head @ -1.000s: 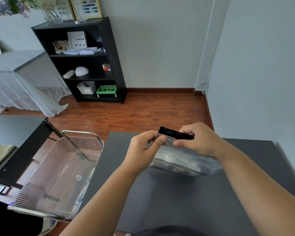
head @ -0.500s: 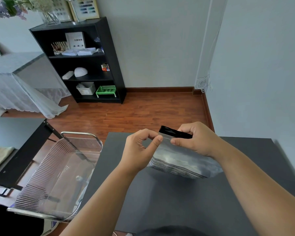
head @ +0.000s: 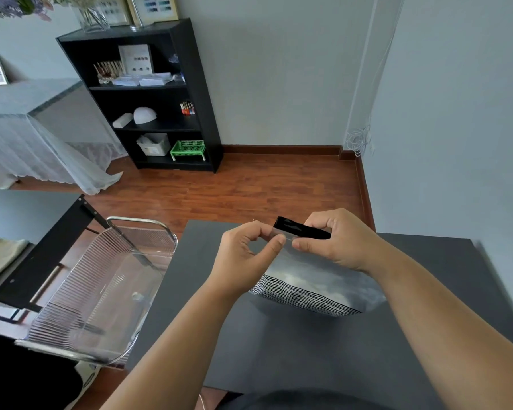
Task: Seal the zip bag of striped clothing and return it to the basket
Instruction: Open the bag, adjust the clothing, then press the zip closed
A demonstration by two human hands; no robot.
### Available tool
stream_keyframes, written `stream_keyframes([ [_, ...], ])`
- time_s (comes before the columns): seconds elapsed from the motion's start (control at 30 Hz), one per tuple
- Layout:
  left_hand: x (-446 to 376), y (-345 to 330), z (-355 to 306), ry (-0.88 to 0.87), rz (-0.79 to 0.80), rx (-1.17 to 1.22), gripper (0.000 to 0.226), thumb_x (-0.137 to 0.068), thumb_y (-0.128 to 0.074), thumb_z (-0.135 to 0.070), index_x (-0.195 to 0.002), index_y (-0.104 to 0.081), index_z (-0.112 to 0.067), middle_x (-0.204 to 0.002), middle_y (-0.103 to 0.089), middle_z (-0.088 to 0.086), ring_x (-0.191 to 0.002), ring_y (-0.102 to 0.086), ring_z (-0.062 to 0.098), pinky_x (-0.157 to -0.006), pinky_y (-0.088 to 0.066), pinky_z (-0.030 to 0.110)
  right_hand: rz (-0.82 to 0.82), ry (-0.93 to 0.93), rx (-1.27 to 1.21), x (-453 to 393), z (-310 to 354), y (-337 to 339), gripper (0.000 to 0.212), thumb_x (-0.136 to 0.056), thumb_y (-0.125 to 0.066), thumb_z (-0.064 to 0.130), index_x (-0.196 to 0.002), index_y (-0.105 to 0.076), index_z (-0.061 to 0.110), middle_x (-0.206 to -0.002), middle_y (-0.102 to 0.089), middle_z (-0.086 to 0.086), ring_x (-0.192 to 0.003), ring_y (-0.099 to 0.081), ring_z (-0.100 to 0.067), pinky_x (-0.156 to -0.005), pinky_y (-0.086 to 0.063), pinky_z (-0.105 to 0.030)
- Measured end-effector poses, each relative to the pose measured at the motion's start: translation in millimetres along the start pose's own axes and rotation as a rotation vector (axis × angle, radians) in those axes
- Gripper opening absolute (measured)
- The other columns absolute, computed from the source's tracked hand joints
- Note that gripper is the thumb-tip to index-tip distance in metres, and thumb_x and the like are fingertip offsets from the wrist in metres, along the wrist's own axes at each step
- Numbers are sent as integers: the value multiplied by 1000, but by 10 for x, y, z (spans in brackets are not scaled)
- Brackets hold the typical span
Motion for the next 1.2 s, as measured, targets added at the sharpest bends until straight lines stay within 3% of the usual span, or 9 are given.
stream_keyframes([
  [0.23,29,16,53,29,23,21,10,-82,-71,-24,-76,-71,-16,-71,-65,-16,-72,-55,1,-76,-42,27,14,40,91,-33,97,-50,13,-77,-79,29,-68,-70,25,-73,-66,7,-67,-60,-15,-64,-45,-30],
  [0.37,12,29,54,12,11,26,11,-82,-68,-20,-73,-65,-25,-68,-61,-25,-71,-53,-2,-72,-37,13,-12,26,92,-57,141,-84,12,-76,-79,33,-68,-71,29,-72,-66,12,-68,-58,-9,-69,-45,-33],
  [0.47,-24,101,120,9,-16,42,13,-83,-68,-19,-74,-65,-27,-69,-61,-25,-71,-53,-3,-71,-37,10,32,-83,155,-85,61,-69,13,-74,-78,48,-69,-72,37,-70,-67,14,-66,-59,-4,-78,-39,-31],
  [0.6,-62,328,380,77,-80,66,14,-83,-69,-26,-73,-65,-35,-66,-60,-25,-67,-51,-2,-69,-39,17,122,-267,344,-6,-177,159,43,-66,-72,66,-72,-73,23,-72,-72,0,-74,-68,-19,-85,-45,-37],
  [0.7,-59,512,630,135,-121,77,11,-81,-69,-29,-70,-67,-31,-62,-57,-22,-63,-46,1,-63,-38,17,131,-333,353,84,-342,296,28,-65,-75,61,-71,-74,34,-70,-72,11,-78,-67,-12,-94,-43,-45],
  [0.77,-40,601,818,210,-152,141,10,-80,-69,-27,-71,-69,-24,-63,-59,-15,-61,-45,6,-61,-38,20,145,-383,347,143,-451,311,25,-61,-74,61,-73,-75,39,-75,-74,8,-81,-68,-17,-93,-45,-44],
  [0.9,19,705,1119,345,-182,249,12,-81,-67,-27,-75,-71,-16,-72,-66,2,-69,-53,14,-65,-42,25,32,-420,163,191,-621,295,22,-64,-81,47,-73,-77,27,-71,-72,-1,-71,-64,-27,-71,-47,-32],
  [1.07,41,788,1283,381,-154,337,10,-84,-68,-17,-74,-71,-16,-70,-69,-8,-69,-58,5,-68,-45,12,-206,-427,-209,203,-737,173,32,-53,-82,48,-69,-75,21,-64,-61,10,-63,-52,-3,-72,-41,-24],
  [1.2,55,816,1331,391,-51,348,8,-83,-76,-13,-79,-75,-19,-73,-70,-6,-70,-60,5,-69,-46,15,-328,-410,-419,223,-742,2,13,-62,-80,32,-68,-75,21,-74,-59,-6,-73,-48,-16,-74,-39,-25],
])
Point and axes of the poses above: each hand's wrist, its own x-axis away from the middle knuckle, its own y-axis out of the back of the hand, z = x × y, the point moved 6 cm from there along -x, towards the middle knuckle
